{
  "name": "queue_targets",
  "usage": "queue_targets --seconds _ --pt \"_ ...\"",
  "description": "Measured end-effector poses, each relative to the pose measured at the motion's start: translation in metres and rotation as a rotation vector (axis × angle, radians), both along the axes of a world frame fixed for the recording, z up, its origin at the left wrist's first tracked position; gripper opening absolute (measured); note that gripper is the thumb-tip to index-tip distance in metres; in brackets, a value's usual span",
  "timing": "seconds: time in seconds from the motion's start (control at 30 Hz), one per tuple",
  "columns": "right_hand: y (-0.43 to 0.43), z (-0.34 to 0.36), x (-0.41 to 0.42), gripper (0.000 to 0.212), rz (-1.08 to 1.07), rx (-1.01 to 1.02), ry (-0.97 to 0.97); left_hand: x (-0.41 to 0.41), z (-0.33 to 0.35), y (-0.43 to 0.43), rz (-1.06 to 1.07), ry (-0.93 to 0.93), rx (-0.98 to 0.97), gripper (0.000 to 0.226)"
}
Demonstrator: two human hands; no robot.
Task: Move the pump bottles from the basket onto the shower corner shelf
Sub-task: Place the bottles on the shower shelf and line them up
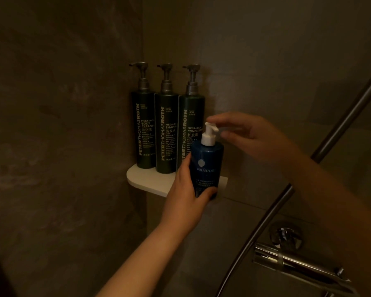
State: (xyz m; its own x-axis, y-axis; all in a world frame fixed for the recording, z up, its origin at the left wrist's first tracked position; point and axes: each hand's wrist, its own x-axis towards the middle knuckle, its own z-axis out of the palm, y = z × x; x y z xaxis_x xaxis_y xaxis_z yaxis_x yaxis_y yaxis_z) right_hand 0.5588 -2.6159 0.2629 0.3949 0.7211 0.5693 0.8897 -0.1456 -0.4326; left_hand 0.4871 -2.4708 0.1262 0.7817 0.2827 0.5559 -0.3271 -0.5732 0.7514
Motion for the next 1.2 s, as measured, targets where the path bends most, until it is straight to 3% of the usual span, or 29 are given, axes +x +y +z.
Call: queue_targets --seconds 0.53,0.77,0.9,1.07,1.2 --pt "0.012 -0.012 0.008 0.029 -0.050 0.173 -0.144 0.001 -0.001 0.001 -0.003 -0.014 0.016 0.090" --pt "0.010 -0.057 -0.003 0.056 -0.190 0.310 0.016 0.001 -0.002 0.001 0.063 -0.063 0.156 0.093" --pt "0.013 -0.078 -0.015 0.048 -0.267 0.289 -0.164 -0.006 -0.007 -0.002 0.165 -0.145 0.277 0.098" --pt "0.022 -0.092 -0.023 0.043 -0.330 0.312 -0.196 -0.012 -0.017 -0.002 0.205 -0.262 0.291 0.076" --pt "0.024 -0.096 -0.026 0.047 -0.358 0.315 -0.194 -0.011 -0.015 -0.001 0.187 -0.256 0.287 0.077"
